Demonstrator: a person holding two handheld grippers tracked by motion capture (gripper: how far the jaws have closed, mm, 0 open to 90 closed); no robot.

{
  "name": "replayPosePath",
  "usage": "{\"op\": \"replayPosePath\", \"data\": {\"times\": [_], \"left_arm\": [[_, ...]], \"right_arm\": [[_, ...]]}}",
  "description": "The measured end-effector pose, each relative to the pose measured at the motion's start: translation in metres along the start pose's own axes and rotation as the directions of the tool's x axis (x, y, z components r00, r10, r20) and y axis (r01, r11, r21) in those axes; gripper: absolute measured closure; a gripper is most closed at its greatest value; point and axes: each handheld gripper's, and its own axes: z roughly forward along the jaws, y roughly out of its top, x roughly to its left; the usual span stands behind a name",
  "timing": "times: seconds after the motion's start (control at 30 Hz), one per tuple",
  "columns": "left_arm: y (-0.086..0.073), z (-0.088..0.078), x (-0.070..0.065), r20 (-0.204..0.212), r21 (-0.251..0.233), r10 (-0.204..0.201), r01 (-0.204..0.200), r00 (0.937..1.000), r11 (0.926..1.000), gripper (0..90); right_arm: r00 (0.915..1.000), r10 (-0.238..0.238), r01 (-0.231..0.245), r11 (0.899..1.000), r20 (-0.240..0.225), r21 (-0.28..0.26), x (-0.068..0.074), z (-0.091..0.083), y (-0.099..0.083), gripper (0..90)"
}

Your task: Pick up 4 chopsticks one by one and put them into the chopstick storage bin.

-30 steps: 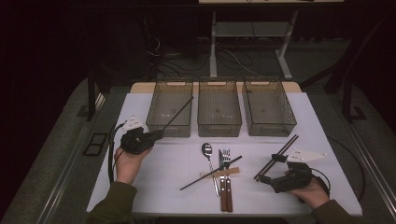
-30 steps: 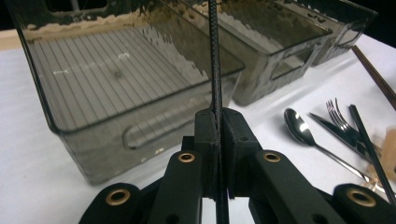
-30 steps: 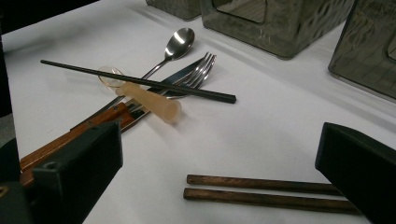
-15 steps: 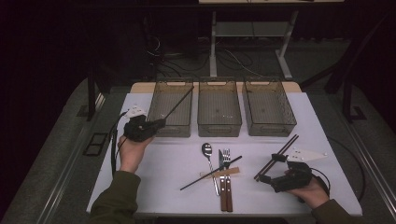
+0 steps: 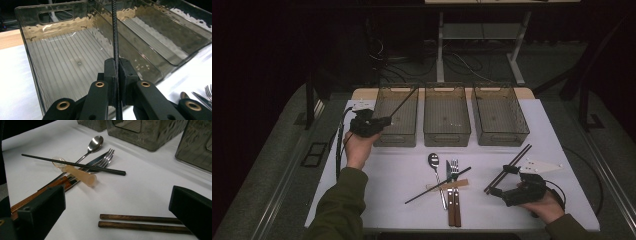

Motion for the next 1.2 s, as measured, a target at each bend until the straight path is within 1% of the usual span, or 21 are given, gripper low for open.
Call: {"op": "replayPosePath", "data": {"times": [0.07,0.17,0.23,0.3,0.43,0.5,0.6,0.63,0.73,0.8,0.87,0.9,0.93,0.97,1.03,1.1,1.13,1.2], "left_arm": [[0.003,0.004,0.003,-0.009,0.011,-0.001,0.001,1.0000,0.9999,84.8],[0.006,0.011,0.007,-0.033,0.041,-0.005,0.006,0.9994,0.9991,84.9],[0.008,0.016,0.009,-0.052,0.063,0.008,-0.005,0.9986,0.9980,84.9],[0.011,0.020,0.011,-0.065,0.077,0.013,-0.008,0.9978,0.9970,84.9],[0.014,0.028,0.014,-0.079,0.091,0.004,0.003,0.9968,0.9959,84.9],[0.016,0.031,0.015,-0.096,0.108,0.004,0.006,0.9954,0.9941,84.9],[0.018,0.035,0.016,-0.121,0.150,0.009,0.009,0.9926,0.9887,84.9],[0.018,0.037,0.016,-0.124,0.156,0.004,0.015,0.9923,0.9877,84.8],[0.017,0.040,0.017,-0.143,0.185,0.010,0.017,0.9897,0.9827,84.9],[0.016,0.042,0.017,-0.143,0.195,0.007,0.021,0.9897,0.9806,84.9],[0.015,0.044,0.017,-0.146,0.216,0.015,0.017,0.9892,0.9764,84.8],[0.014,0.045,0.017,-0.144,0.217,0.012,0.020,0.9896,0.9761,84.8],[0.014,0.046,0.017,-0.142,0.218,0.016,0.016,0.9897,0.9757,84.6],[0.013,0.046,0.016,-0.143,0.215,0.019,0.013,0.9895,0.9766,82.8],[0.014,0.046,0.015,-0.147,0.212,0.029,0.003,0.9887,0.9774,76.1],[0.014,0.046,0.015,-0.141,0.203,0.031,-0.001,0.9895,0.9792,73.0],[0.014,0.045,0.014,-0.141,0.203,0.038,-0.009,0.9893,0.9792,70.9],[0.015,0.044,0.012,-0.138,0.190,0.047,-0.020,0.9894,0.9815,67.9]], "right_arm": [[1.0000,0.000,0.000,1.000,0.000,-0.001,0.000,0.000,0.000,0.7],[1.0000,0.000,0.000,1.000,-0.001,-0.001,0.000,0.000,0.000,0.7],[1.0000,-0.001,0.001,1.000,-0.001,-0.003,0.000,0.000,0.000,0.6],[1.0000,-0.001,0.001,1.000,-0.002,-0.003,0.000,0.000,0.000,0.7],[1.0000,0.002,-0.002,1.000,-0.001,-0.004,0.000,-0.001,0.000,0.7],[1.0000,0.001,-0.001,1.000,-0.002,-0.007,0.000,-0.001,0.000,0.6],[1.0000,0.003,-0.003,1.000,-0.003,-0.010,0.001,-0.002,0.000,0.6],[1.0000,0.004,-0.004,1.000,-0.004,-0.012,0.001,-0.002,0.000,0.7],[1.0000,0.002,-0.002,1.000,-0.003,-0.014,0.001,-0.002,0.000,0.7],[1.0000,0.002,-0.002,1.000,-0.003,-0.013,0.001,-0.002,0.000,0.6],[1.0000,0.002,-0.002,1.000,-0.004,-0.014,0.001,-0.002,0.000,0.7],[1.0000,0.002,-0.002,1.000,-0.004,-0.016,0.001,-0.003,0.000,0.7],[1.0000,0.001,-0.001,1.000,-0.004,-0.016,0.001,-0.003,0.000,0.7],[1.0000,0.000,-0.001,1.000,-0.004,-0.016,0.001,-0.003,0.000,0.7],[1.0000,0.001,-0.001,1.000,-0.003,-0.015,0.001,-0.003,0.000,0.7],[1.0000,0.001,-0.001,1.000,-0.001,-0.013,0.001,-0.002,0.000,0.7],[1.0000,0.001,-0.001,1.000,-0.002,-0.013,0.001,-0.002,0.000,0.6],[1.0000,0.001,-0.001,1.000,-0.002,-0.014,0.001,-0.002,0.000,0.7]]}}
